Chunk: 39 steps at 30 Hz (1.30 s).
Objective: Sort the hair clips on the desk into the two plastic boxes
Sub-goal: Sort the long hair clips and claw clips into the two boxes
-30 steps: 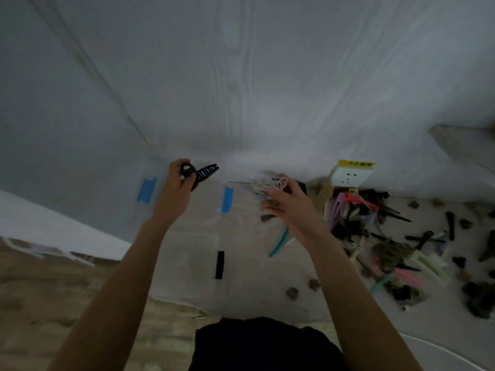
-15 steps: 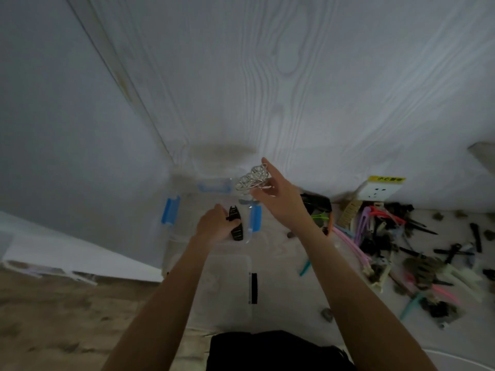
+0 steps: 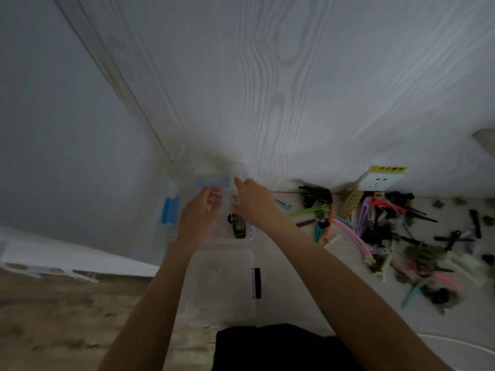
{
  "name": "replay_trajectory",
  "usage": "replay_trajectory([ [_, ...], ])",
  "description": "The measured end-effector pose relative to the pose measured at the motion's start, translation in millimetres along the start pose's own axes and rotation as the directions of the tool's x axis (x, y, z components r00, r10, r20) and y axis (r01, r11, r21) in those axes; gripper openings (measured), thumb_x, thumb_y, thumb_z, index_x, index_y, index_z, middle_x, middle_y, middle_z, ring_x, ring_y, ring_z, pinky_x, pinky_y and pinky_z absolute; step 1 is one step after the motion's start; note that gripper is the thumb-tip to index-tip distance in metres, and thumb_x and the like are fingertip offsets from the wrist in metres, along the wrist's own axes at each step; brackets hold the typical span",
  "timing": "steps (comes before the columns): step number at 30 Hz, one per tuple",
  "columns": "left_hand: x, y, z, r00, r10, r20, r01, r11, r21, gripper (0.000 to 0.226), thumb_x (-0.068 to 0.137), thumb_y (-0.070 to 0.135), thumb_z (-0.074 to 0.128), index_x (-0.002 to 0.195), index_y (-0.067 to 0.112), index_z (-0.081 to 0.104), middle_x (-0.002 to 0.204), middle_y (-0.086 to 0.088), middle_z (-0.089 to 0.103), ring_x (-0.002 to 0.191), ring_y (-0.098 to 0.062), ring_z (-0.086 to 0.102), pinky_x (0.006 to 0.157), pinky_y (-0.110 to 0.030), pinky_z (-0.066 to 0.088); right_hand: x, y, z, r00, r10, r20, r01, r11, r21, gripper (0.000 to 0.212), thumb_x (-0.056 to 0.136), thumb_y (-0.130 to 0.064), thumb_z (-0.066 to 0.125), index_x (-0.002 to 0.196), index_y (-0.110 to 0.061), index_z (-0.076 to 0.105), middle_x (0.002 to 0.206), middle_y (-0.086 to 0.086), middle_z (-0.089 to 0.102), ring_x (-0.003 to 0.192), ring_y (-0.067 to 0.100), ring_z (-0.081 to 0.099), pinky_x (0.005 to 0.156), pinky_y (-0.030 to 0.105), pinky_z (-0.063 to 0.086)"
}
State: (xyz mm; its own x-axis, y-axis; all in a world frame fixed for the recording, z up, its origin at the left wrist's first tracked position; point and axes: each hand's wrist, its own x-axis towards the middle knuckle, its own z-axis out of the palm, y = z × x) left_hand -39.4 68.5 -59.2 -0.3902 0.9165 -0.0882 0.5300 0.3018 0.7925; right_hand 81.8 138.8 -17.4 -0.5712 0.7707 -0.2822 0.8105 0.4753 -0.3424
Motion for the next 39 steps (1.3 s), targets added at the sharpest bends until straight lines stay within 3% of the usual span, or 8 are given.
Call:
replay_trajectory([
  [6,-18,38,18,0.943,0.302,-0.14,-0.3,0.953,0.037,0.022,0.091,0.022,0.053,0.11,0.014,0.061,0.098,0.011,0.061,0.083,0.003,0.052,0.076,-0.004,0.04,-61,67,-7,0.819,0.167,-0.549,-0.019,0.964,0.264,0.024,0.088,-0.017,0.055,0.111,-0.015,0.063,0.106,0.005,0.066,0.094,0.021,0.06,0.078,0.033,0.05],
  [11,-8,80,84,0.795,0.602,0.071,-0.606,0.784,0.132,0.029,0.085,0.016,0.055,0.113,0.01,0.059,0.111,-0.005,0.061,0.105,-0.014,0.051,0.087,-0.02,0.041,-95,178,8,0.829,0.318,-0.46,-0.236,0.945,0.229,0.024,0.087,-0.016,0.05,0.107,-0.008,0.062,0.103,0.016,0.063,0.099,0.037,0.057,0.088,0.042,0.044],
  [18,34,107,173,0.766,0.408,0.497,-0.632,0.62,0.465,0.058,0.083,0.021,0.059,0.137,0.01,0.037,0.144,-0.012,0.037,0.134,-0.03,0.031,0.106,-0.04,0.03,-80,250,14,0.855,0.41,-0.318,-0.356,0.909,0.216,0.06,0.084,-0.017,0.06,0.138,-0.016,0.034,0.131,0.021,0.043,0.117,0.04,0.042,0.092,0.046,0.042],
  [23,38,114,199,0.833,0.284,0.475,-0.551,0.508,0.662,0.057,0.088,0.03,0.054,0.138,0.014,0.033,0.138,-0.011,0.042,0.125,-0.032,0.036,0.098,-0.039,0.031,-66,257,15,0.878,0.383,-0.288,-0.299,0.907,0.297,0.061,0.079,-0.01,0.067,0.132,-0.011,0.037,0.13,0.015,0.045,0.119,0.034,0.045,0.092,0.043,0.045],
  [28,40,109,201,0.867,0.27,0.42,-0.492,0.601,0.63,0.047,0.091,0.03,0.052,0.135,0.019,0.04,0.133,-0.009,0.048,0.122,-0.029,0.042,0.095,-0.039,0.038,-68,260,19,0.874,0.288,-0.391,-0.19,0.944,0.27,0.027,0.081,-0.016,0.064,0.101,-0.005,0.05,0.103,0.015,0.054,0.093,0.031,0.052,0.073,0.04,0.045],
  [32,27,99,183,0.955,0.245,0.169,-0.293,0.868,0.401,0.04,0.09,0.029,0.055,0.128,0.017,0.05,0.123,-0.009,0.056,0.113,-0.026,0.049,0.089,-0.038,0.043,-84,262,25,0.861,0.316,-0.398,-0.131,0.895,0.426,0.015,0.083,-0.012,0.059,0.093,-0.008,0.049,0.094,0.012,0.053,0.084,0.03,0.052,0.065,0.031,0.036],
  [36,6,100,159,0.986,0.165,0.017,-0.166,0.983,0.08,0.039,0.089,0.022,0.059,0.126,0.014,0.051,0.116,-0.008,0.057,0.101,-0.016,0.054,0.084,-0.024,0.042,-105,260,39,0.821,0.269,-0.504,-0.074,0.925,0.373,0.052,0.077,-0.001,0.065,0.121,-0.009,0.04,0.114,0.023,0.049,0.096,0.039,0.053,0.07,0.036,0.046],
  [39,-11,101,135,0.993,0.115,0.005,-0.114,0.989,-0.094,0.039,0.092,0.019,0.055,0.13,0.017,0.046,0.114,-0.004,0.059,0.1,-0.012,0.057,0.081,-0.015,0.044,-111,261,47,0.889,0.328,-0.319,-0.264,0.937,0.227,0.078,0.074,-0.003,0.068,0.139,-0.019,0.028,0.139,0.026,0.032,0.113,0.042,0.047,0.078,0.043,0.051],
])
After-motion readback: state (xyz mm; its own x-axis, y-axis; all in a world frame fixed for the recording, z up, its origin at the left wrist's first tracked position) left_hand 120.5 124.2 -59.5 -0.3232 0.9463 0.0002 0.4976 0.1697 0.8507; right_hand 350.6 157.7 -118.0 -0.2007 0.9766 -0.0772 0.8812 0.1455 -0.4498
